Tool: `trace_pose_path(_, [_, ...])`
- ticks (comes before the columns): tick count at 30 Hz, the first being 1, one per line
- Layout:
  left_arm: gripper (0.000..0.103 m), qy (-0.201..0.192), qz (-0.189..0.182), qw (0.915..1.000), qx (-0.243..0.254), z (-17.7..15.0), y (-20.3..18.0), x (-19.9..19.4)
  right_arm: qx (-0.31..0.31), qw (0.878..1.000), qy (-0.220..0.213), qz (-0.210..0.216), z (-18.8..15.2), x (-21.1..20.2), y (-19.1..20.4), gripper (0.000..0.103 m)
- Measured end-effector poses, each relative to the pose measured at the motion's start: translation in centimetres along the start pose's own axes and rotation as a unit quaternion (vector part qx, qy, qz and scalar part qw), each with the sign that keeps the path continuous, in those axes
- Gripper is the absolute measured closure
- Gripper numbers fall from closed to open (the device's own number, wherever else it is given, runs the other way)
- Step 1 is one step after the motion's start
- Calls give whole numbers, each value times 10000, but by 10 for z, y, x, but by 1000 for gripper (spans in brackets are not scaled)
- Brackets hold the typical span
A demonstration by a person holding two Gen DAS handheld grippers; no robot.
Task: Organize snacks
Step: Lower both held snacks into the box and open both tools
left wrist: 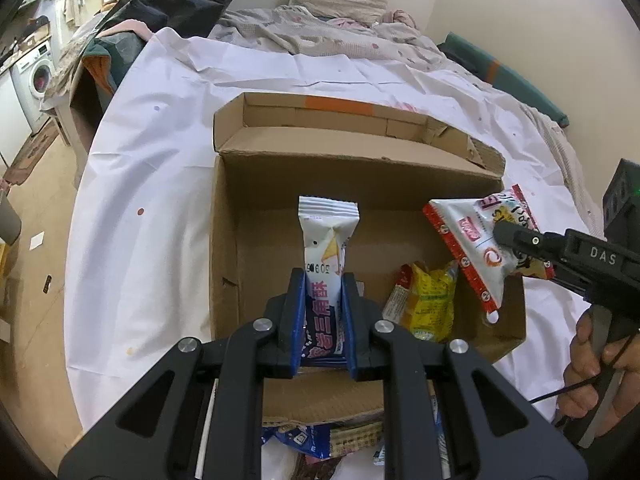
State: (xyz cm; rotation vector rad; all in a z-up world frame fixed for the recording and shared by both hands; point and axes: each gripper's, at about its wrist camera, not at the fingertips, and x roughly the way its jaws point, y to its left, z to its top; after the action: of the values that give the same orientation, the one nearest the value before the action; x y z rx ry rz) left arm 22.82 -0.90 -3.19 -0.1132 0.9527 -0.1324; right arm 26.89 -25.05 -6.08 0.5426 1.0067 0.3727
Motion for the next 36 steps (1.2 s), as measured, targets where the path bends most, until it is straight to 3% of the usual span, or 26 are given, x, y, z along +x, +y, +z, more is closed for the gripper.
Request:
trace_pose_path(11, [88, 169, 137, 9998, 28, -6, -1, 9, -368, 9962, 708, 362, -17, 28, 24, 61])
trace_pose_path(14, [85, 204, 94, 9997, 18, -7, 0, 10, -443, 9954, 767, 371, -18, 30, 28, 53])
trace_pose_path(16, [75, 175, 56, 9998, 73, -7, -1, 10, -433, 9955, 762, 358, -17, 30, 28, 37])
trace_pose_path(18, [60, 109, -25, 9998, 149, -8, -3, 7, -411, 9962, 707, 307, -16, 29, 28, 28])
trace_pose_path(22, [27, -8, -111, 9999, 86, -9, -5, -1, -426, 9969, 638, 197, -14, 26, 26, 27])
trace_pose_path(23, [24, -44, -82, 9999, 78, -9, -5, -3, -393, 9970, 639, 197, -14, 26, 25, 26])
trace_pose_path(36, [24, -371, 165, 9991, 85, -11, 0, -28, -564, 9980, 291, 63, -17, -4, 29, 26])
